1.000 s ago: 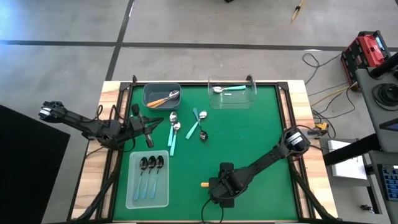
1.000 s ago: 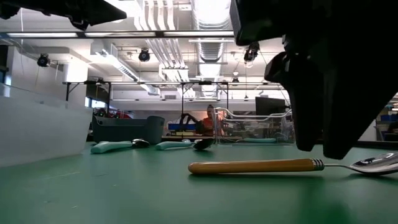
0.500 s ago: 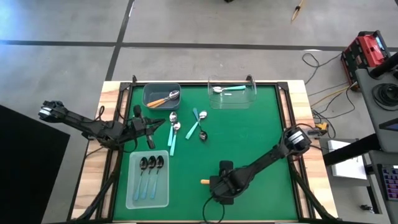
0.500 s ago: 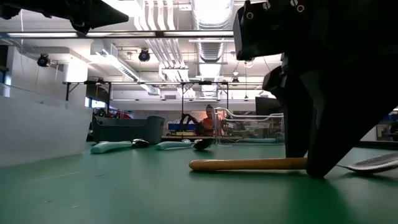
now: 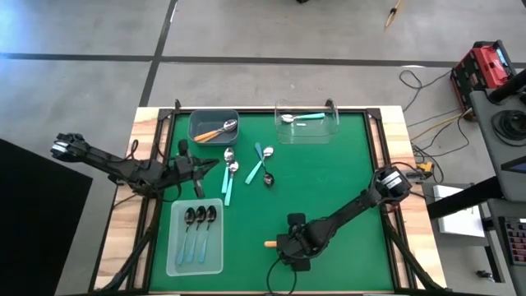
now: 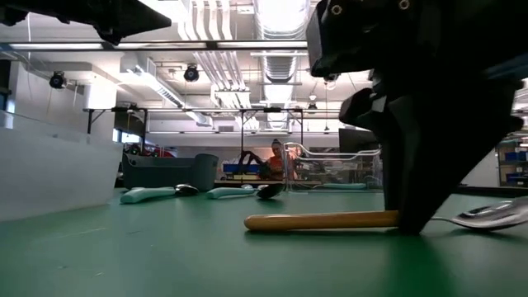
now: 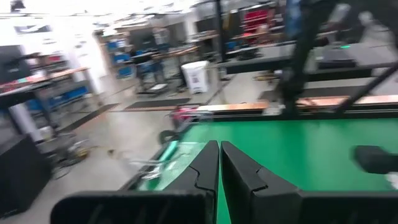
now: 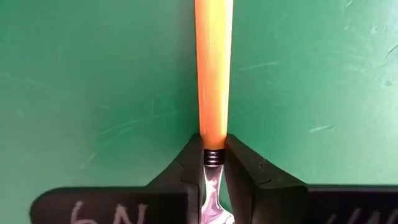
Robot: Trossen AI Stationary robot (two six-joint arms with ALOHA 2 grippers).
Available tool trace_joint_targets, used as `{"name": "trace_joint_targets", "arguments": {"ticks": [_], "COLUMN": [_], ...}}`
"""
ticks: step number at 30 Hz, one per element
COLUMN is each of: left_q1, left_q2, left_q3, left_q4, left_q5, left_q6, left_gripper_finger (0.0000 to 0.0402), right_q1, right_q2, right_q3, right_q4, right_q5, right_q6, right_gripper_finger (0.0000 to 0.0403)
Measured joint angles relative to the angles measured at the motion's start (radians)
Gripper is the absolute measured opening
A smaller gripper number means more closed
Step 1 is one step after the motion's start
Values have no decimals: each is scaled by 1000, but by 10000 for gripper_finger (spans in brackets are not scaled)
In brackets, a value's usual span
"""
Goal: Sort silverware by color (type)
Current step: Put the yellow spoon into the gray bin
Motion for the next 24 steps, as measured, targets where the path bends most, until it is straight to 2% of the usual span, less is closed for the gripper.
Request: {"name": "trace_joint_targets", "arguments": {"ticks": [4,13,18,24], "left_q1": [-1,0,0,0], "left_q2": [5,58,171,356], "left_q3": [0,9,27,103], "left_q4": [9,45,126,135], "left_q5": [92,116,193,191], "left_q6": [-3,-57,-58,-6], "left_gripper_finger": [0,0,0,3], "right_q1": [-30,-192,-287,-364], "right_q2": [-5,-42,-43,-43], "right_q3": [30,115,174,283], "right_q4": [-37,-189,-233,-303], "right_q5": [12,126,225,268], "right_q6": [-79,-340,-429,-494], "right_gripper_finger": [28,28,28,28]}}
